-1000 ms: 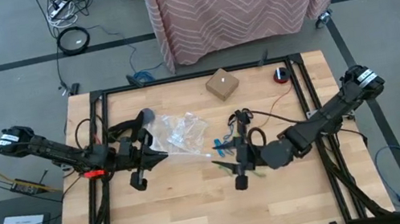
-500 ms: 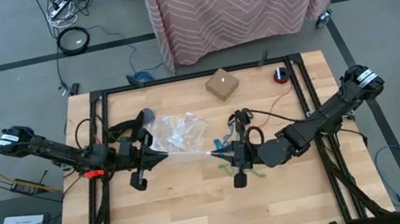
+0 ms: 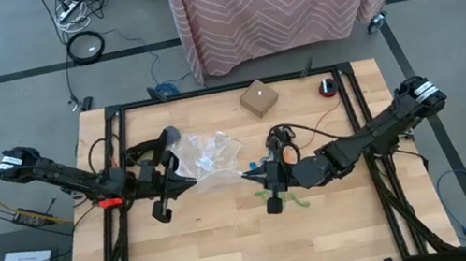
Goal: Sort rubber bands
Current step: Open the transparent zip bag
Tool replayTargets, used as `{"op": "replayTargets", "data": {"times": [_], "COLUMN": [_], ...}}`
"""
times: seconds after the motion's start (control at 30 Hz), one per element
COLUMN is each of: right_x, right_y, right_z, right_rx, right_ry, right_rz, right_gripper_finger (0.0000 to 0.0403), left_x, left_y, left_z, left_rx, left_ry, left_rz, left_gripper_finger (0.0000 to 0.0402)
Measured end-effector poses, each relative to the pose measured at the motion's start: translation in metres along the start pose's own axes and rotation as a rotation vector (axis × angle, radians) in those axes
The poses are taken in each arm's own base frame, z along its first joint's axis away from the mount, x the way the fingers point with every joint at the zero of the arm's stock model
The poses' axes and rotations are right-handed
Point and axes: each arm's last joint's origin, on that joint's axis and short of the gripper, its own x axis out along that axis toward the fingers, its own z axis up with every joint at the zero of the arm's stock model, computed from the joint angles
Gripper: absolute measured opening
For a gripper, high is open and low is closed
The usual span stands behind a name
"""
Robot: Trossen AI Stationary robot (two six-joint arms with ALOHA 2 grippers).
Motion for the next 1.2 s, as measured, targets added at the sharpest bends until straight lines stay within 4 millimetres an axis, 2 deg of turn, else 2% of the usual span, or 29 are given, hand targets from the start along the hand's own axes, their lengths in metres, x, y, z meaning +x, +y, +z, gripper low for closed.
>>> {"op": "replayTargets", "data": {"times": [0.23, 0.63, 0.87, 1.03, 1.2], "right_x": [0.015, 0.014, 0.014, -0.001, -0.019], "right_y": [0.001, 0.004, 0.003, 0.002, -0.008], "right_z": [-0.011, -0.012, -0.016, -0.016, 0.0], "right_rx": [-0.015, -0.014, 0.007, -0.042, -0.04], "right_ry": [0.03, 0.037, 0.078, 0.139, 0.088], "right_rz": [-0.008, 0.025, 0.042, 0.015, -0.026], "right_gripper_finger": [0.0, 0.0, 0.0002, 0.003, 0.0068], "left_x": [0.002, 0.004, 0.009, 0.008, 0.007], "left_y": [0.0, 0.004, 0.002, 0.004, 0.004], "left_z": [-0.011, -0.015, -0.013, -0.02, -0.022], "left_rx": [-0.041, -0.015, -0.012, -0.006, 0.012], "left_ry": [0.071, 0.084, 0.124, 0.189, 0.209], "left_rz": [-0.016, 0.082, 0.019, 0.034, 0.041], "left_gripper_finger": [0.0, 0.0, 0.0, 0.0, 0.0]}}
